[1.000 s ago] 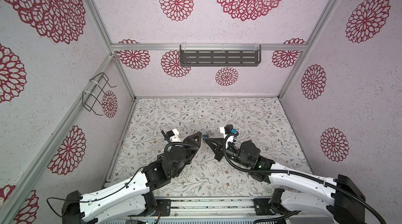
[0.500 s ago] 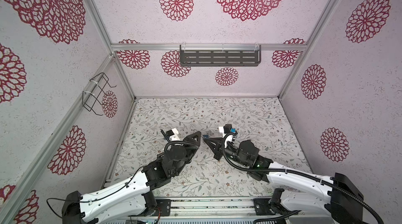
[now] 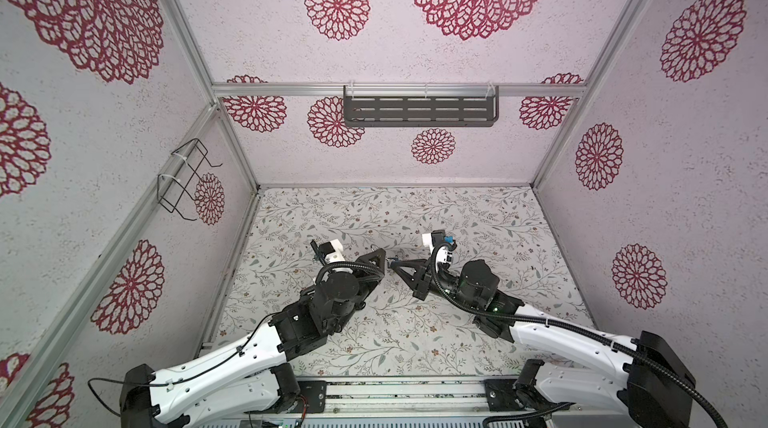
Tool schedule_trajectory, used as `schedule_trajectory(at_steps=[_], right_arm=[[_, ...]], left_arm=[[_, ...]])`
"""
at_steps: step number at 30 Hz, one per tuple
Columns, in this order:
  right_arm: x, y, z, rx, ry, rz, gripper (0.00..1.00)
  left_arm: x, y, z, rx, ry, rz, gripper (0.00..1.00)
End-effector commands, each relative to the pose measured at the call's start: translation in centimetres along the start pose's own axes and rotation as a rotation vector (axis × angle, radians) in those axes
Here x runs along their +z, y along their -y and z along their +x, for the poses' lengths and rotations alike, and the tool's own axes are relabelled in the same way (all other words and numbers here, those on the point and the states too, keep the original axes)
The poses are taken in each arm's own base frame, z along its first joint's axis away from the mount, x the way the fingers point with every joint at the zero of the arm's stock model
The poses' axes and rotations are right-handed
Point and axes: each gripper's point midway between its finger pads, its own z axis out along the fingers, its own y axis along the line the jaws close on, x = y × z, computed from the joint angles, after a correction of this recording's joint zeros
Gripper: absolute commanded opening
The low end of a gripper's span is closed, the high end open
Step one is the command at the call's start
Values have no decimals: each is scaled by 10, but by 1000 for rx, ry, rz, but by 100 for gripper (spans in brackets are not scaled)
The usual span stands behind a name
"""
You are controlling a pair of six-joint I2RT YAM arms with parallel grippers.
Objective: Unlock with the key
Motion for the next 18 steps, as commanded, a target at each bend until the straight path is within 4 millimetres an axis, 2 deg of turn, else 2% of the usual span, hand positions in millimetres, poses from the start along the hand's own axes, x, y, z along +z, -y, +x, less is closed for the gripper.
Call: schedule_trajectory(at_steps=[1,6,11,13,18], right_arm=[[1,-36,-36,-26,75,-94,0],[8,-39,-24,-208,50,3,0],[9,-37,-25,-321,54,49,0],[8,-39,-29,-320,51,43,0],[-5,-40,-49,-164,105,-83,0]], left_arm=[[-2,4,14,67,-89,-1,0],[-1,7,19,7,-109,11,0],[2,-1,27,-22,-137,0,0],[2,-3,31,-14,-153,-9,0],[1,-20,32,20,-158,-71,0]])
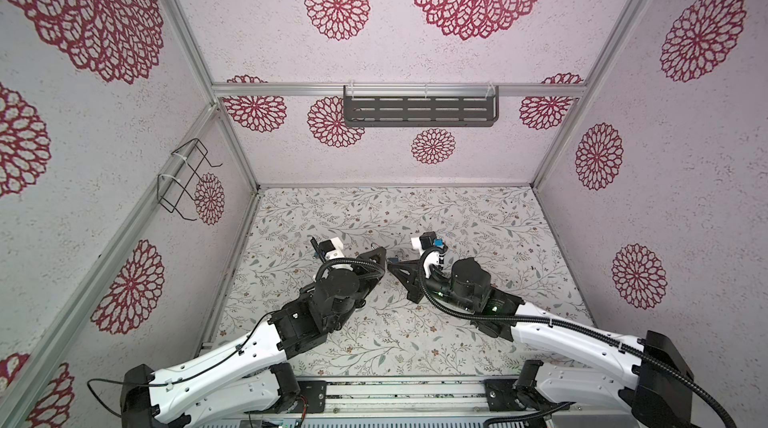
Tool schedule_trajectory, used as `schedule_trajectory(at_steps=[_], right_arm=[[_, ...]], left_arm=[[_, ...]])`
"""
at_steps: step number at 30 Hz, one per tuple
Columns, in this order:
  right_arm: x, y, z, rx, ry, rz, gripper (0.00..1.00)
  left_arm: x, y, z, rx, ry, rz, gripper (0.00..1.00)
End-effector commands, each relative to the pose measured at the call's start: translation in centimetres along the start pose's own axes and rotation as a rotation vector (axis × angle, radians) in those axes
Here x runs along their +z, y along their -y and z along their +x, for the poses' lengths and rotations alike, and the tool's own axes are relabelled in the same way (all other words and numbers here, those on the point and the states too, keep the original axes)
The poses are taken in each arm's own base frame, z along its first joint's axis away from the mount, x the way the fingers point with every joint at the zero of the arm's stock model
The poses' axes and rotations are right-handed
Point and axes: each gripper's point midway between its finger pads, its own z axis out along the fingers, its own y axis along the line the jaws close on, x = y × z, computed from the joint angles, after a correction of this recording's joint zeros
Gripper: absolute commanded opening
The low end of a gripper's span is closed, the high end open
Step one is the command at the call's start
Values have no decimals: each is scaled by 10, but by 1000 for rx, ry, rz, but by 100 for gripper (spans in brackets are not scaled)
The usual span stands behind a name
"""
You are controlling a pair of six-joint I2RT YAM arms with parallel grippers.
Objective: Unlock with the key
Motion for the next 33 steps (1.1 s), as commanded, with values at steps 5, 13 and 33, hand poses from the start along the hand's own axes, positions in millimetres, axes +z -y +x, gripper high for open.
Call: schedule_trajectory(at_steps=[5,13,33], right_arm=[[-19,-39,-53,38,154,-190,0],[-18,-33,-46,55,119,-152,0],[-17,-42,-46,73,236,-166,0]], left_arm=[[-4,-30,22,79,-105,-95,0],[-7,-29,13,121,-72,-122,0],[-1,-12,9,-38,-26,-19,0]])
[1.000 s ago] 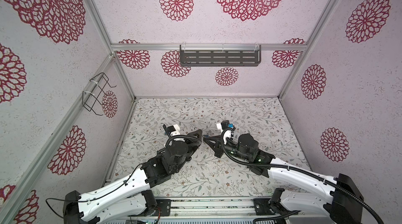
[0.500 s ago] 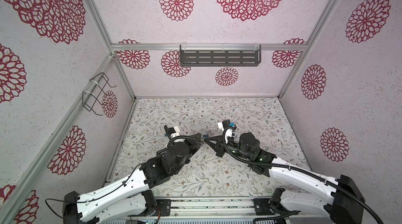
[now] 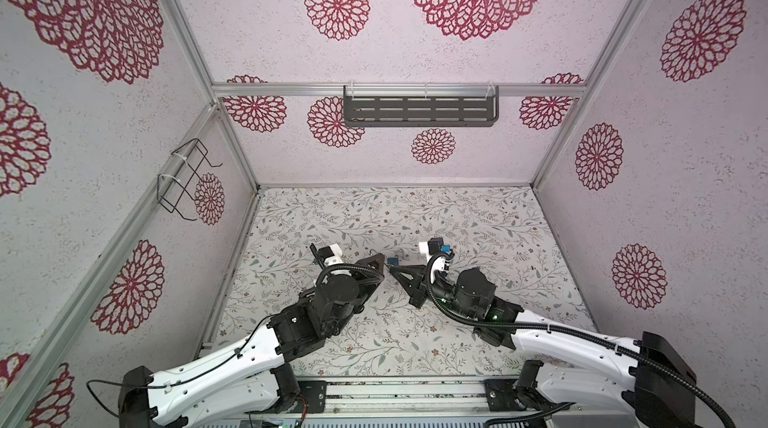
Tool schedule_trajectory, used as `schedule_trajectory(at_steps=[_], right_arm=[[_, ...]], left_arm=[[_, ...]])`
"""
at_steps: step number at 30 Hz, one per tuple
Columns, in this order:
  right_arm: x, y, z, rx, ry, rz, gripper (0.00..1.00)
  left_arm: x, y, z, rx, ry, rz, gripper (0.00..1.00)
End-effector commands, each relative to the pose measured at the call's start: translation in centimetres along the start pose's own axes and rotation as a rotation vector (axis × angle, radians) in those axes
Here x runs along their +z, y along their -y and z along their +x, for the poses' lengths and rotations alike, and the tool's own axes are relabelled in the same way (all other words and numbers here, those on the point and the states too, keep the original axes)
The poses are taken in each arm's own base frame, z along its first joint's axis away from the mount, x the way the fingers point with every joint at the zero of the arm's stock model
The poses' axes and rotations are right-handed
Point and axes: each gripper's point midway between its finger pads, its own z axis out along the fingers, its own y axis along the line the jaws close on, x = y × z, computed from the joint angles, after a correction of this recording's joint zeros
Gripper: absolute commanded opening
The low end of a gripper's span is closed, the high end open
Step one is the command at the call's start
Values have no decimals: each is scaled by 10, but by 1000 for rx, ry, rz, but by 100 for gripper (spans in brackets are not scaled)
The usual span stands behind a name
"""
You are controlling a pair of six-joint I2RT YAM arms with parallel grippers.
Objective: Unlock with the key
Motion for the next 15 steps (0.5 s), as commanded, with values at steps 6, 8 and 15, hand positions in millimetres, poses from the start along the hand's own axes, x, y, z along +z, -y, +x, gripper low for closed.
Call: schedule_trajectory(at_steps=[6,8,15], right_arm=[[4,-48,-43,71,102,-207,0],[5,-47,-37,49,94,-176,0],[-3,-41,-52,116,143,-222,0]], left_arm=[[4,-5,6,-3,-10,-17,0],[3,-6,4,-6,-1,-18,0],[4,-3,6,-8,-7,-10,0]])
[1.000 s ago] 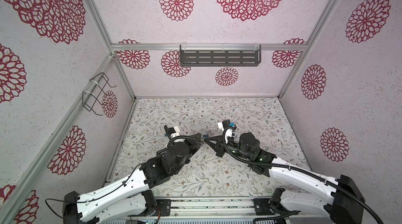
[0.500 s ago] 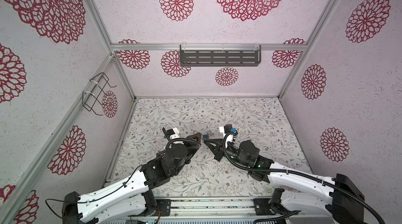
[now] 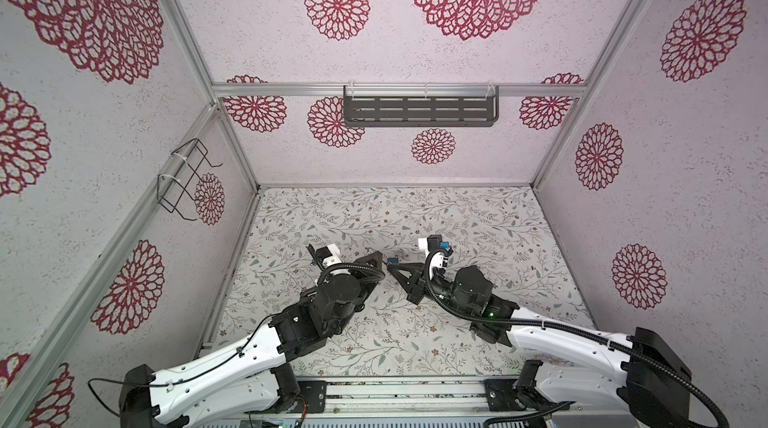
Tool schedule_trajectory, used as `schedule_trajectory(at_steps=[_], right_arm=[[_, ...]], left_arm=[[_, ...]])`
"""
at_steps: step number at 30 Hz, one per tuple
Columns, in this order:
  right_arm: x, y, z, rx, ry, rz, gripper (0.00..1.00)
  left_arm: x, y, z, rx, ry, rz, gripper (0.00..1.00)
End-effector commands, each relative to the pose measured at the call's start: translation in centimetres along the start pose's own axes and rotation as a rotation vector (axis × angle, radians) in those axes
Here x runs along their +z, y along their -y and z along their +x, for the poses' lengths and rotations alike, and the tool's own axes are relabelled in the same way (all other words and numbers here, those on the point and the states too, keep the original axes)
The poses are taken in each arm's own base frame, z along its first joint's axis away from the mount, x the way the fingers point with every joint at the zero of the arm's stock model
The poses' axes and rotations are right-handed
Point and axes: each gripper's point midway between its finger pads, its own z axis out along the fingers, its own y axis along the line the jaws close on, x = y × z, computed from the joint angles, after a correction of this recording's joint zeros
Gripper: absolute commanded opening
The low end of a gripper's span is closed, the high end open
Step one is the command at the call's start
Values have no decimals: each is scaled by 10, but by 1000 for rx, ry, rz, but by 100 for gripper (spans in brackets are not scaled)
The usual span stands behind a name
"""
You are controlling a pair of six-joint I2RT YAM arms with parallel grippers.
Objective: Unlock with the key
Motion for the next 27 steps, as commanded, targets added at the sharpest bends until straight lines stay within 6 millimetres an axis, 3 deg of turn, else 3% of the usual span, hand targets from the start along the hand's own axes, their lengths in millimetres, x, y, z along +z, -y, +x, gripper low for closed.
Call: schedule_trajectory(at_steps=[1,9,19,24,27], right_arm=[[-9,-47,-47,35,129,-211,0],[-22,-35,-39,26,124,-130,0],[-25,-18,-17,-31,99,11,0],[-34,-5,-21,-90,119,92,0],[-31,-8,-20,-103,107,78,0]], left_arm=[[1,-2,12,11,-46,-3,0],[-8,-3,-4,10,-6,3,0],[-9,12,-2,-69,-22,101,0],[-10,17,1,-94,-47,124,0],[-9,20,3,-109,-60,140,0]])
